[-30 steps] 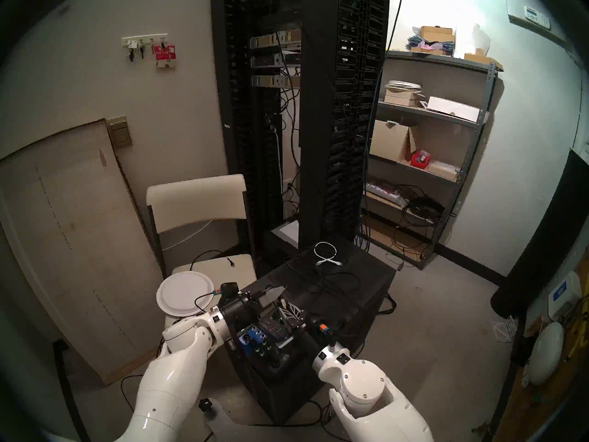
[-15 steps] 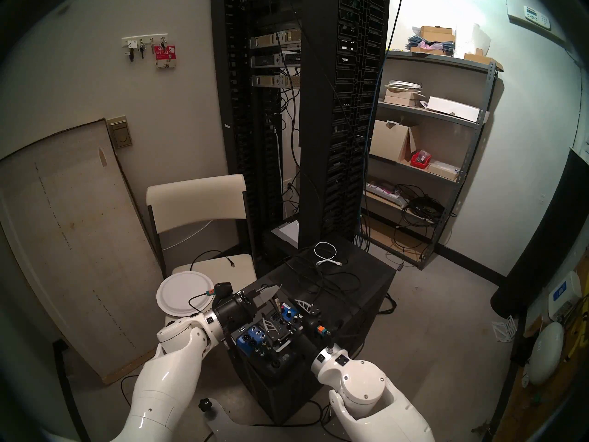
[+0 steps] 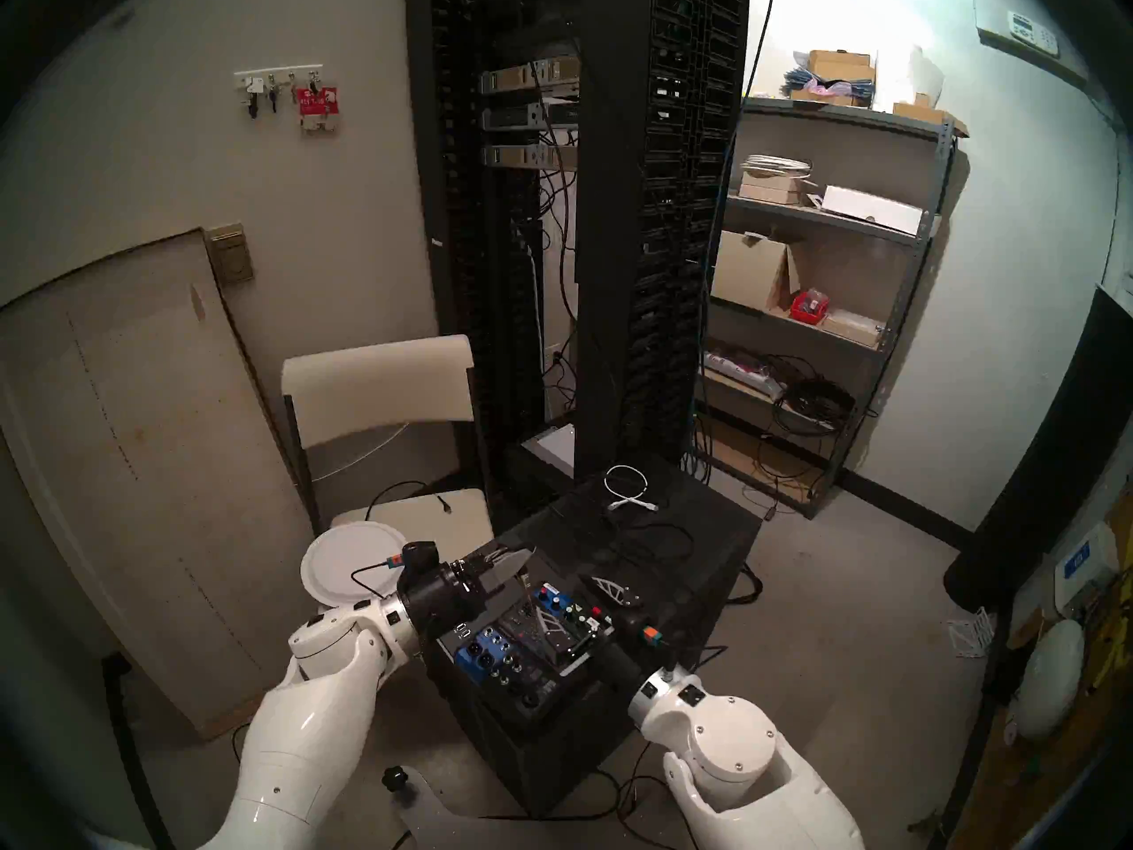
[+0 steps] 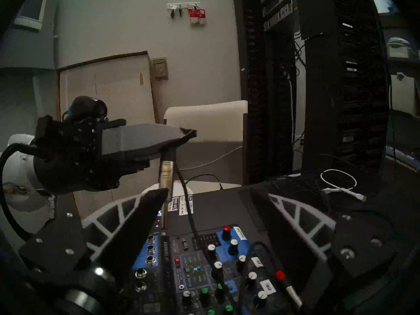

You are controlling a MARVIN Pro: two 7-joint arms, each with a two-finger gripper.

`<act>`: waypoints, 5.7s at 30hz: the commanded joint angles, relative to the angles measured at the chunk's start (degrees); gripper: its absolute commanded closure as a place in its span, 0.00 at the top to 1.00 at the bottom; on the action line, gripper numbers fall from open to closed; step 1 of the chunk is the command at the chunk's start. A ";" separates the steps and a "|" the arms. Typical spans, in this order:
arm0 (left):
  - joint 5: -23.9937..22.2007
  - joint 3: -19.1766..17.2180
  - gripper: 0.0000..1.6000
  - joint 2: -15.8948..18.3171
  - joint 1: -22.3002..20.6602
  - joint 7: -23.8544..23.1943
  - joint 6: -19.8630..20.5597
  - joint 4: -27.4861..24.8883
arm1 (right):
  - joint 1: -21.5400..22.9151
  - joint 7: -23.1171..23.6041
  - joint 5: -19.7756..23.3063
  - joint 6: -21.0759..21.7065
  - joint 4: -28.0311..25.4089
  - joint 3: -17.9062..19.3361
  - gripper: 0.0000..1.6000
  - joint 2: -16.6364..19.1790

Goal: Insert aux cable

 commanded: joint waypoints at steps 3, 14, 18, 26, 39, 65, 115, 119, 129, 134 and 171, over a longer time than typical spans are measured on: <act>1.38 1.06 0.00 1.11 2.84 -2.81 -4.48 -4.54 | 0.22 0.00 1.83 0.07 -2.69 1.84 0.73 -0.09; 4.34 1.10 0.00 2.95 6.38 -4.84 -10.77 -8.31 | 1.79 -0.05 1.97 0.03 -1.38 2.31 0.70 -0.66; 4.44 0.60 0.00 3.17 7.09 -5.42 -12.11 -8.51 | 1.93 -0.13 1.83 -0.14 -1.12 2.40 0.69 -0.89; 6.42 0.70 0.00 4.08 8.16 -7.21 -17.44 -8.07 | 2.25 -0.04 1.65 -0.45 -0.79 2.44 0.67 -1.21; 7.09 0.58 0.00 4.43 9.09 -9.31 -21.57 -7.26 | 2.53 0.11 1.59 -0.30 -0.54 2.40 0.67 -1.47; 6.67 -0.48 0.00 4.04 8.91 -13.26 -30.42 -2.70 | 2.43 0.34 1.70 -0.71 -0.74 2.56 0.70 -1.75; 11.57 1.07 0.00 3.89 9.08 -9.49 -36.44 -0.57 | 2.20 1.19 1.83 -1.11 -0.69 3.39 0.76 -2.31; 11.34 1.09 0.00 4.07 8.96 -9.59 -36.46 -0.27 | 2.15 1.22 1.79 -1.14 -0.68 3.44 0.77 -2.37; 11.64 1.41 0.00 4.05 8.74 -9.22 -36.94 0.65 | 2.11 1.29 1.77 -1.18 -0.65 3.52 0.78 -2.54; 11.73 1.48 0.00 4.11 8.80 -9.09 -36.88 0.68 | 2.09 1.29 1.70 -1.20 -0.67 3.57 0.77 -2.57; 17.49 2.33 0.00 6.93 9.48 -8.79 -44.81 3.52 | 2.28 1.72 1.70 -1.80 -0.84 3.88 0.80 -3.14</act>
